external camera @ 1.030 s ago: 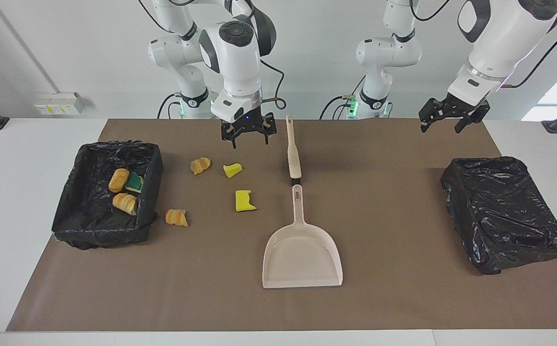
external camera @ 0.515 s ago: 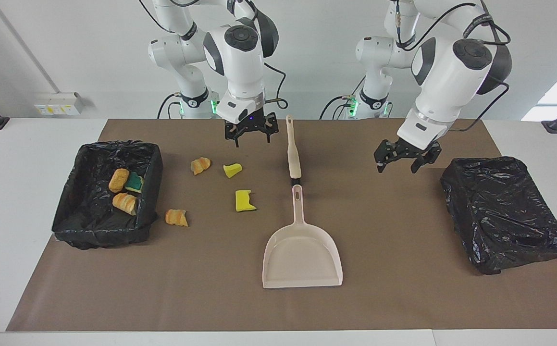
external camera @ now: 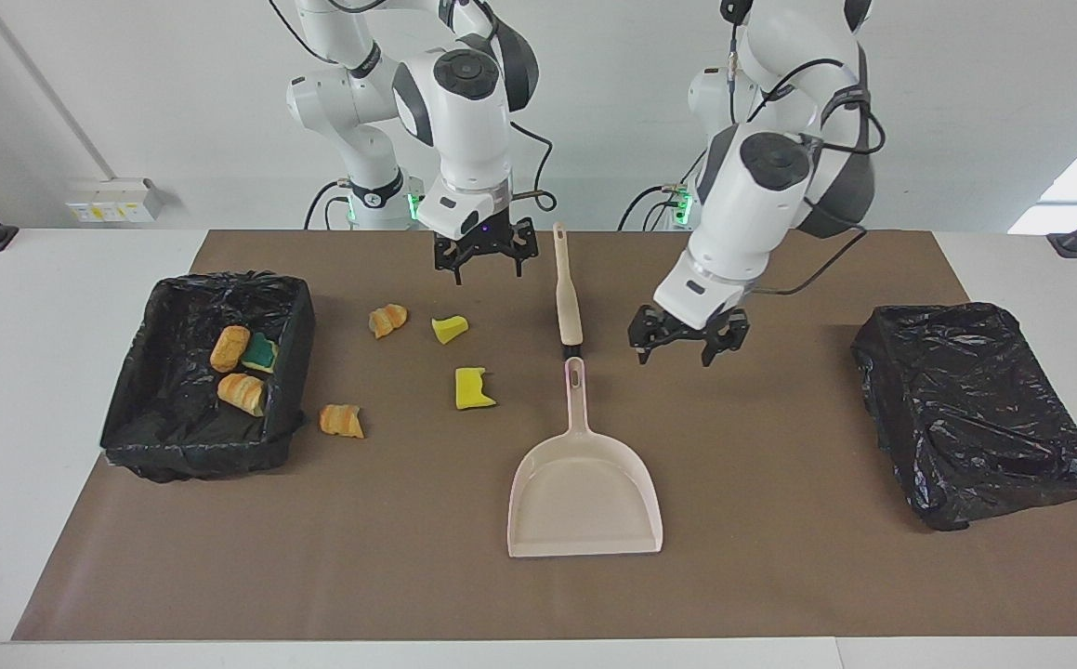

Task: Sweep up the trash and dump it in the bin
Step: 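Reach and grasp the pink dustpan handle with the left gripper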

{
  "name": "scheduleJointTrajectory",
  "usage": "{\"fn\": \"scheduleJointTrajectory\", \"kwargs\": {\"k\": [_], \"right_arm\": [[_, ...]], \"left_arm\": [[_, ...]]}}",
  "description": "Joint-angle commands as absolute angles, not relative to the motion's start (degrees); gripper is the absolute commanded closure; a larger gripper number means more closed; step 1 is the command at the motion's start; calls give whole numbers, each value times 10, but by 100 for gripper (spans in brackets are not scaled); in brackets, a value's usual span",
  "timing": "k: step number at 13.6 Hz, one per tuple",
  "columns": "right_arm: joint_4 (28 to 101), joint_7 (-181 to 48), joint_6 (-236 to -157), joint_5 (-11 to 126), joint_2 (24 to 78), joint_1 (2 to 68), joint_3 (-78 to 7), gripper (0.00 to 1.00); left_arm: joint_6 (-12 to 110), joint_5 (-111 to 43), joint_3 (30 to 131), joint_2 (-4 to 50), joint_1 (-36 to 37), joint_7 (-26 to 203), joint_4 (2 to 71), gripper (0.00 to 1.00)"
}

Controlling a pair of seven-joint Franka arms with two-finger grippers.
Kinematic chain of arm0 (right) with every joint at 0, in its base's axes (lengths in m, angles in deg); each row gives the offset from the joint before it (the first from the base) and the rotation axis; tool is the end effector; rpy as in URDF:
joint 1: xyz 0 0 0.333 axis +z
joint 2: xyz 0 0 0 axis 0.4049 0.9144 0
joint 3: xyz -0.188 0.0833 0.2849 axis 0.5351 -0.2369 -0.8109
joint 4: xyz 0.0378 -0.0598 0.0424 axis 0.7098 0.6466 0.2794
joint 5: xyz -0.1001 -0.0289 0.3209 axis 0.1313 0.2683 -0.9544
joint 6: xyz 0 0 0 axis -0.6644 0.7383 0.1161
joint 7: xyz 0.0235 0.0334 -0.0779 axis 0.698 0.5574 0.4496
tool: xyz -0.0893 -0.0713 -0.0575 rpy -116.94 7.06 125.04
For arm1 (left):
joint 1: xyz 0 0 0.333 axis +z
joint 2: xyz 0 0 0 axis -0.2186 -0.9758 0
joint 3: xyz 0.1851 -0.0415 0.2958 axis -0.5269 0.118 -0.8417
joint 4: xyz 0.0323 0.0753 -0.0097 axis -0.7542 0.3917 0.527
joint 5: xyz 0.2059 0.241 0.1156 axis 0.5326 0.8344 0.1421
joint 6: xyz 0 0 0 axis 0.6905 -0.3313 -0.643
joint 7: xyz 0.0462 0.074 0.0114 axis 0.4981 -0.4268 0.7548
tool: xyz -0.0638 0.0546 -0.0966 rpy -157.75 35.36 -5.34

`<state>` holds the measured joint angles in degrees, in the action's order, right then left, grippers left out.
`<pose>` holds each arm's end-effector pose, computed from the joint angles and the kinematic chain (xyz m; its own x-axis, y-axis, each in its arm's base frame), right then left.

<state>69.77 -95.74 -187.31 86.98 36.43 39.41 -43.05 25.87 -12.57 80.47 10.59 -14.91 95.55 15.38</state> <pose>0.4395 0.2552 0.5254 0.9883 0.1509 -0.0208 0.1507 -0.9885 -0.0095 0.5534 -0.3275 0.4746 0.9929 -0.1095 0.0462 -0.1142 -0.9868 0.1151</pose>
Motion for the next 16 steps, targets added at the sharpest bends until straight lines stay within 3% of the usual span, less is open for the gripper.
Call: {"fn": "scheduleJointTrajectory", "kwargs": {"k": [1,5,12,13,14,16], "right_arm": [[715,-954,-1885,857,349,390,-431,0],[715,-954,-1886,857,349,390,-431,0],[715,-954,-1887,857,349,390,-431,0],[715,-955,-1887,857,349,390,-431,0],[715,-955,-1888,857,350,390,-431,0],[715,-955,-1888,857,349,390,-432,0]], "left_arm": [[287,-132,799,73,-170,965,137,0],[334,-125,799,18,-211,995,135,0],[318,-125,799,26,-207,991,136,0],[307,-126,799,26,-206,991,136,27],[286,-126,799,26,-207,990,136,36],[278,-126,799,28,-209,991,140,36]]}}
